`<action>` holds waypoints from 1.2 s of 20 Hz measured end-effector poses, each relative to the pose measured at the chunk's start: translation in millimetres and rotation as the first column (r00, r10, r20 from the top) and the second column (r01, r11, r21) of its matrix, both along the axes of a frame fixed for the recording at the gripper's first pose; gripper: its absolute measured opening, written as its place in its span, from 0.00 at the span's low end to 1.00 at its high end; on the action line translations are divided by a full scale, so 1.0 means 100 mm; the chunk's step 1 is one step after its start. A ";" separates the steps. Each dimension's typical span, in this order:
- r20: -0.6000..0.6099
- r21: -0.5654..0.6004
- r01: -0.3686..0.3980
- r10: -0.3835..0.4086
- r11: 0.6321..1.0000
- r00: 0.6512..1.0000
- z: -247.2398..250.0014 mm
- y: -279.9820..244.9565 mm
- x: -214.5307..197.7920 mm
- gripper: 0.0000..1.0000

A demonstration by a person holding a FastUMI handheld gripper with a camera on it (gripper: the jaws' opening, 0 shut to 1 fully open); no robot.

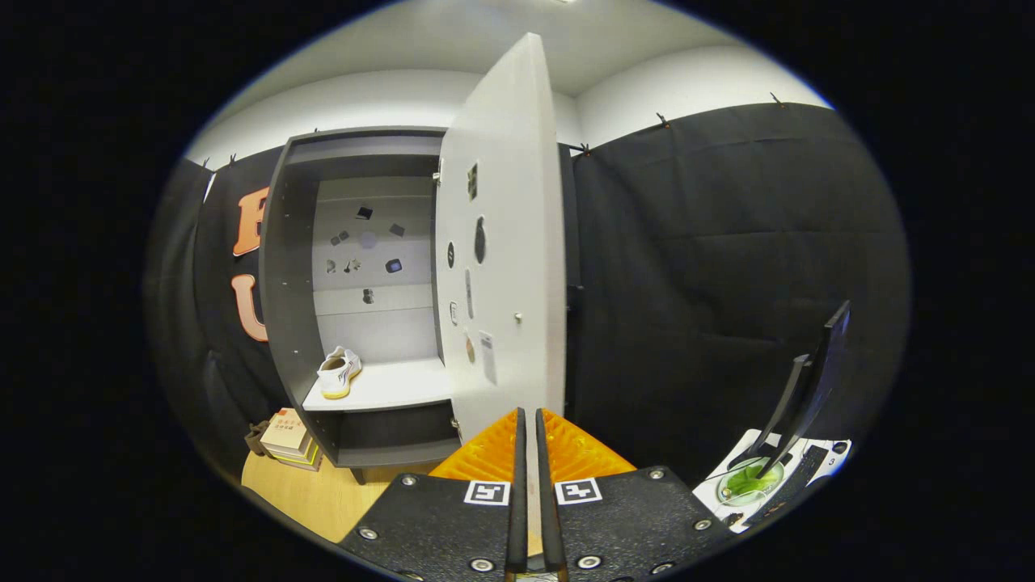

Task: Open the shoe cabinet door, grab the shoes and put them into the shoe cabinet, then close the shoe cabinet door.

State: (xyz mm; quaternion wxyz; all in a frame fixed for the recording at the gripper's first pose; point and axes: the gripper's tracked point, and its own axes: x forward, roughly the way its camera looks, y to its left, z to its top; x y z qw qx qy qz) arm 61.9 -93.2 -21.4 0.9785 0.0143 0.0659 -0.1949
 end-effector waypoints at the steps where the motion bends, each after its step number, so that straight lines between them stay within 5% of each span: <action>1: 0.002 0.003 -0.011 0.011 1.000 1.000 0.01 0.05 -0.02 0.07; 15: -0.111 0.045 -0.190 0.194 0.981 0.975 -0.63 0.89 0.16 0.07; 24: -0.286 0.178 -0.309 0.349 0.934 0.892 -1.89 1.57 0.44 0.09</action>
